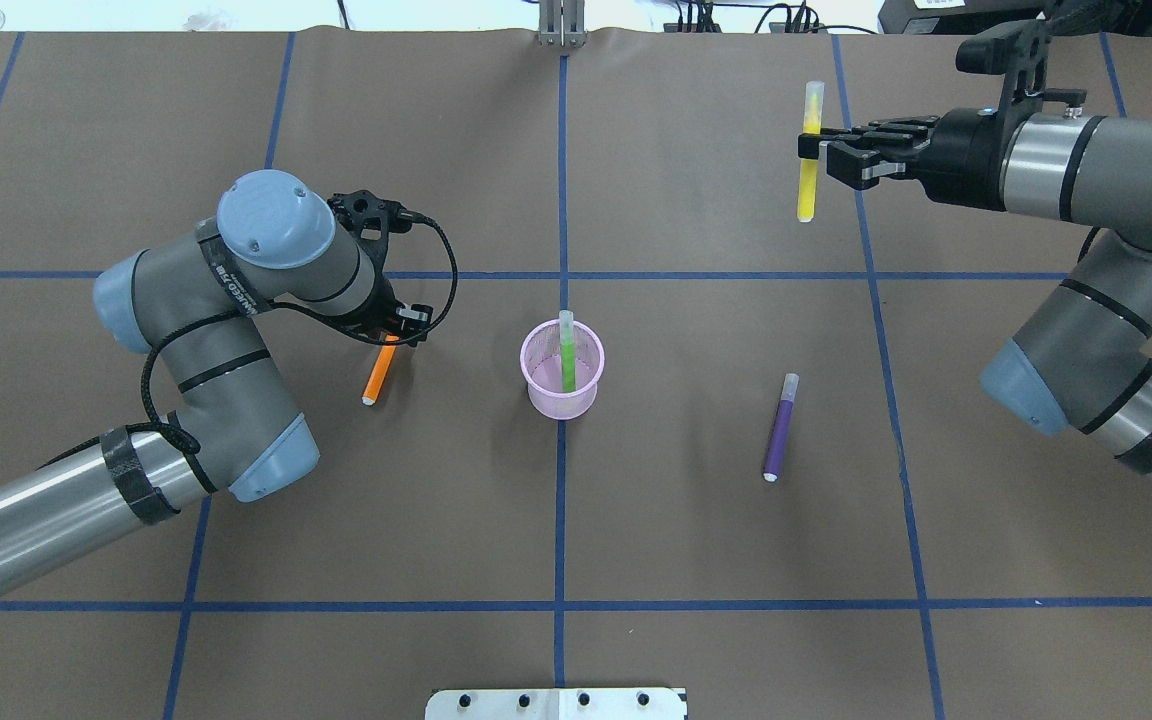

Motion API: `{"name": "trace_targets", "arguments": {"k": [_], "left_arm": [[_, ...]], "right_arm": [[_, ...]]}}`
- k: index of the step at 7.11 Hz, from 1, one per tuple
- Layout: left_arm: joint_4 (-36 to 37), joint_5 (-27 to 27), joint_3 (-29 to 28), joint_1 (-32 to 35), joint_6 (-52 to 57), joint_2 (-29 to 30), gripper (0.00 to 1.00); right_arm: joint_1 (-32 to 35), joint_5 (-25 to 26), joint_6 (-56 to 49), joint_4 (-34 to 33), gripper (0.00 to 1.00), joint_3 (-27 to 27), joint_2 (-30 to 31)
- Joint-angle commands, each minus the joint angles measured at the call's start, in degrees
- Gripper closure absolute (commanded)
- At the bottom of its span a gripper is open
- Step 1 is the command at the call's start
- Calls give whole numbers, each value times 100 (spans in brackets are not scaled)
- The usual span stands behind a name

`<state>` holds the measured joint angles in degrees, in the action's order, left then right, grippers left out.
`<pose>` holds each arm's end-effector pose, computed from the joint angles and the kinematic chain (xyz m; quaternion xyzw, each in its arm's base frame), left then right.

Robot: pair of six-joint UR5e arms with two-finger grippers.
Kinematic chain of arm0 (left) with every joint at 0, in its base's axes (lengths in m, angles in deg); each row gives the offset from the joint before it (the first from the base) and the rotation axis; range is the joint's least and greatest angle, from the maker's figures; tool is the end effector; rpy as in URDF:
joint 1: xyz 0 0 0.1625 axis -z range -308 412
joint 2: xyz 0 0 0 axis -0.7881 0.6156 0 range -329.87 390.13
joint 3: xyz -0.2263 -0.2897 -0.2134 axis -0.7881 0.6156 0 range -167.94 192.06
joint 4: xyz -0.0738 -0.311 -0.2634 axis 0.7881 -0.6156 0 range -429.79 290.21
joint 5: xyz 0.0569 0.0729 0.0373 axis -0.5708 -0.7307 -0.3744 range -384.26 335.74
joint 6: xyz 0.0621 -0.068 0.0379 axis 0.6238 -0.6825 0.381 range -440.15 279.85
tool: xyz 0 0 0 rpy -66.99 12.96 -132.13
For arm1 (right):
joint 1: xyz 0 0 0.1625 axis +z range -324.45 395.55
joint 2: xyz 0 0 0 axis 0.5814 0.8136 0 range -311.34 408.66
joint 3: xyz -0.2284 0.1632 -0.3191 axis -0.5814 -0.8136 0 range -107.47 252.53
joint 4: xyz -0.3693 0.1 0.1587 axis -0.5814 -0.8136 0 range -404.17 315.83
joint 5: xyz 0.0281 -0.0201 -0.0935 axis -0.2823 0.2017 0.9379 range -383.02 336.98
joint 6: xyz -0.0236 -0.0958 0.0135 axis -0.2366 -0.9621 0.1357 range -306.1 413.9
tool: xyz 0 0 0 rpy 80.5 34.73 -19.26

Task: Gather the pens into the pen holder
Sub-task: 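Close the left gripper on the orange marker and lift it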

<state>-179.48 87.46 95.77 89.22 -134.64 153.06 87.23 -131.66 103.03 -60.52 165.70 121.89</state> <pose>0.5129 -0.5106 0.3353 0.0895 0.4138 0.0607 0.9039 -0.2795 -0.5174 0.3303 0.4432 -0.5772 -0.0538 0.6837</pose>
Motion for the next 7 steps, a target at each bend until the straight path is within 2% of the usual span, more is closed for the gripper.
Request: {"name": "trace_targets", "arguments": {"k": [1, 2, 3, 4, 7], "left_arm": [[0, -1, -30, -12, 0, 3, 54], [0, -1, -30, -12, 0, -6, 67], [9, -1, -22, -3, 0, -6, 90], [17, 8, 31, -3, -9, -14, 100], [227, 8, 319, 23, -9, -6, 100]], "right_arm": [[0, 0, 0, 0, 100, -9, -19], [0, 0, 0, 0, 100, -9, -19], [0, 0, -9, 0, 100, -9, -19], [0, 0, -9, 0, 100, -9, -19], [0, 0, -18, 0, 100, 0, -19]]}}
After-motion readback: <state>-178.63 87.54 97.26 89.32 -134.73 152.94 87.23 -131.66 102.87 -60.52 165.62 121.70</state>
